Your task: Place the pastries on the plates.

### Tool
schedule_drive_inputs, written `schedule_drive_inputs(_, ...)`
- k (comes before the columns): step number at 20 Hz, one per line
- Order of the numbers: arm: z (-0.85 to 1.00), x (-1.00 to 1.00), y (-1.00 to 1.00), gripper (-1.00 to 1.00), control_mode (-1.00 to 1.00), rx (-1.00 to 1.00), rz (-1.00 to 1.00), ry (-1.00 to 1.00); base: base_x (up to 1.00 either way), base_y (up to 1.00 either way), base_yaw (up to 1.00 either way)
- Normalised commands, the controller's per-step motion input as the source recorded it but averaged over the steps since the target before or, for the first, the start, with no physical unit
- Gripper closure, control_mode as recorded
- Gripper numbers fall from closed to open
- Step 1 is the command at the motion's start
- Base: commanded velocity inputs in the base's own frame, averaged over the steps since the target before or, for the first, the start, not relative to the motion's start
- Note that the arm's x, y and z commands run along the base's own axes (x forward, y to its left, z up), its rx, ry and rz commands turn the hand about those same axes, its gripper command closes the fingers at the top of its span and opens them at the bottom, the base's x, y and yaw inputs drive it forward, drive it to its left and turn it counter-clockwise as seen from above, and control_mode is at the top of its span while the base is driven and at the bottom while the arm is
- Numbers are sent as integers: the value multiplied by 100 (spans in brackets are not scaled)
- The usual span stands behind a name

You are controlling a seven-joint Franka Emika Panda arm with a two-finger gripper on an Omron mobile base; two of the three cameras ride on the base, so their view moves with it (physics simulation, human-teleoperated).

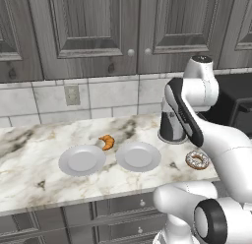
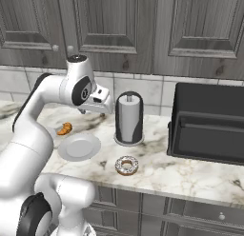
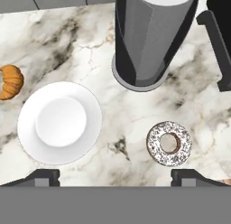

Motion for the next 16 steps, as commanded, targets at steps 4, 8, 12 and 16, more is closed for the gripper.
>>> schedule_drive_inputs(4, -32, 1, -31, -100, -100, 0, -5, 0, 0, 0, 0)
schedule_drive_inputs(8, -25, 0, -23, -100, -100, 0, -5, 0, 0, 0, 0)
schedule_drive_inputs(12, -29, 0, -24, -100, -100, 0, -4, 3, 0, 0, 0)
schedule_drive_inputs(16, -39, -1, -26, -100, -100, 0, 0, 11, 0, 0, 0)
